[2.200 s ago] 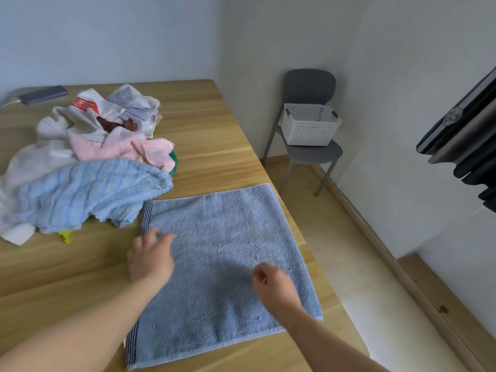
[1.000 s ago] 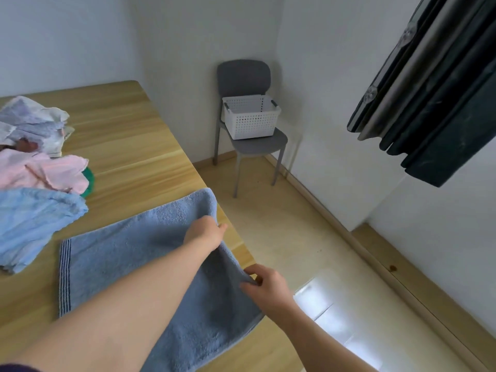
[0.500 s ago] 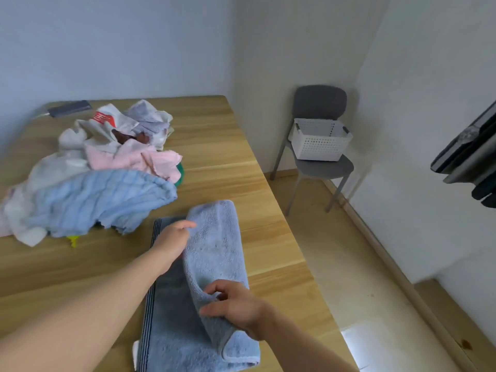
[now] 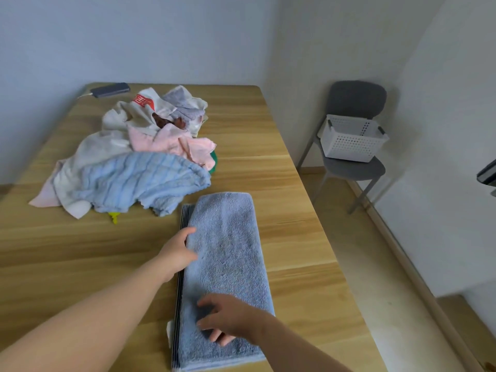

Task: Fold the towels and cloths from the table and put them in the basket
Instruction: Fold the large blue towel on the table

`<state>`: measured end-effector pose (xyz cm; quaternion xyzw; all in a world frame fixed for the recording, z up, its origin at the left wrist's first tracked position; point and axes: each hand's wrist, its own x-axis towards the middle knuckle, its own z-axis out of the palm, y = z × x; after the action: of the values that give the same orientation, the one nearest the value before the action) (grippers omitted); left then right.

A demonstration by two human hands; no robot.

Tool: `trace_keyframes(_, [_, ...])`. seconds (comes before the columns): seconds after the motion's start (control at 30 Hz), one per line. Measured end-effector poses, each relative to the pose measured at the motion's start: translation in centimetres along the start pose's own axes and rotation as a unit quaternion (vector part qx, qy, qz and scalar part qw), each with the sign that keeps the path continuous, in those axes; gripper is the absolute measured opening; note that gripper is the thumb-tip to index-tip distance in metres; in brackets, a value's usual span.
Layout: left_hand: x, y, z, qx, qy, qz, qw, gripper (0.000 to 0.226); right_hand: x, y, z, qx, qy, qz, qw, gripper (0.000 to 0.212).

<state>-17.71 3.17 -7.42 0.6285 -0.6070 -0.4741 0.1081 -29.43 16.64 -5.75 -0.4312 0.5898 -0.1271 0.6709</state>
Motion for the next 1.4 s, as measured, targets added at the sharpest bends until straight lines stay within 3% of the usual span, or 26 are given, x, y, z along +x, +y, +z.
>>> trace_keyframes(0.1, [-0.6,-0.2,0.3,0.04,-0.015,0.036,0.998,0.064,0.0,-0.3,0.0,0.006,-0.002,0.013,1.0,0.051])
trace_keyframes(0.2, [-1.5,-0.8,0.6,0.089,-0.035,0.037,0.995,0.036,0.1,-0.5,0.0,-0.001,-0.004,0.018,1.0,0.05])
trace_keyframes(0.27, [-2.0,-1.4,0.6,0.067,-0.016,0.034,0.997,0.03,0.1,-0.3,0.1,-0.004,0.001,0.018,1.0,0.051])
trace_keyframes(0.37, [-2.6,-2.2,0.5,-0.001,0.006,0.026,1.0,0.032,-0.1,-0.2,-0.2,-0.004,0.012,0.014,1.0,0.049])
trace_keyframes(0.5, [-3.1,-2.0,0.1,-0.01,-0.051,0.001,0.999,0.056,-0.9,0.0,-0.6,0.008,0.016,0.012,1.0,0.041])
trace_keyframes(0.57, [-2.7,-1.0,-0.4,-0.021,-0.067,-0.001,0.998,0.067,-1.1,0.3,-0.9,-0.006,0.052,0.014,0.999,0.037])
trace_keyframes(0.67, [-1.7,1.1,-0.8,-0.037,-0.041,0.001,0.998,0.059,-0.9,1.2,-1.9,-0.049,0.204,0.021,0.978,0.031])
trace_keyframes(0.77, [-0.6,2.8,-1.0,-0.123,-0.014,-0.03,0.992,0.051,-1.3,2.4,-3.1,-0.133,0.323,0.022,0.937,0.03])
trace_keyframes(0.87, [1.2,3.6,-1.2,-0.274,-0.005,-0.09,0.957,0.036,-1.9,3.3,-3.7,-0.183,0.342,0.038,0.921,0.034])
trace_keyframes(0.93, [1.7,4.4,-1.3,-0.368,-0.04,-0.13,0.92,0.026,-1.9,3.5,-4.2,-0.189,0.343,0.042,0.919,0.036])
trace_keyframes(1.0, [2.4,4.7,-1.2,-0.385,-0.028,-0.117,0.915,0.027,-1.6,3.5,-4.7,-0.184,0.338,0.049,0.922,0.037])
trace_keyframes(1.1, [2.9,3.6,-0.6,-0.329,0.094,-0.06,0.938,0.041,-1.0,3.0,-5.1,-0.167,0.32,0.049,0.931,0.039])
trace_keyframes(1.17, [3.0,2.0,-0.3,-0.202,0.171,-0.051,0.963,0.047,-0.7,2.7,-5.3,-0.161,0.317,0.043,0.934,0.041])
trace_keyframes(1.27, [2.5,0.6,0.2,0.063,0.137,-0.075,0.986,0.062,-0.1,2.4,-5.4,-0.146,0.31,0.038,0.939,0.051])
trace_keyframes(1.33, [2.1,0.7,0.6,0.11,0.102,-0.114,0.982,0.073,0.4,2.5,-5.3,-0.13,0.306,0.035,0.942,0.063])
trace_keyframes(1.4, [1.8,1.0,1.2,0.074,0.098,-0.13,0.984,0.074,0.5,2.6,-5.4,-0.118,0.307,0.035,0.944,0.073])
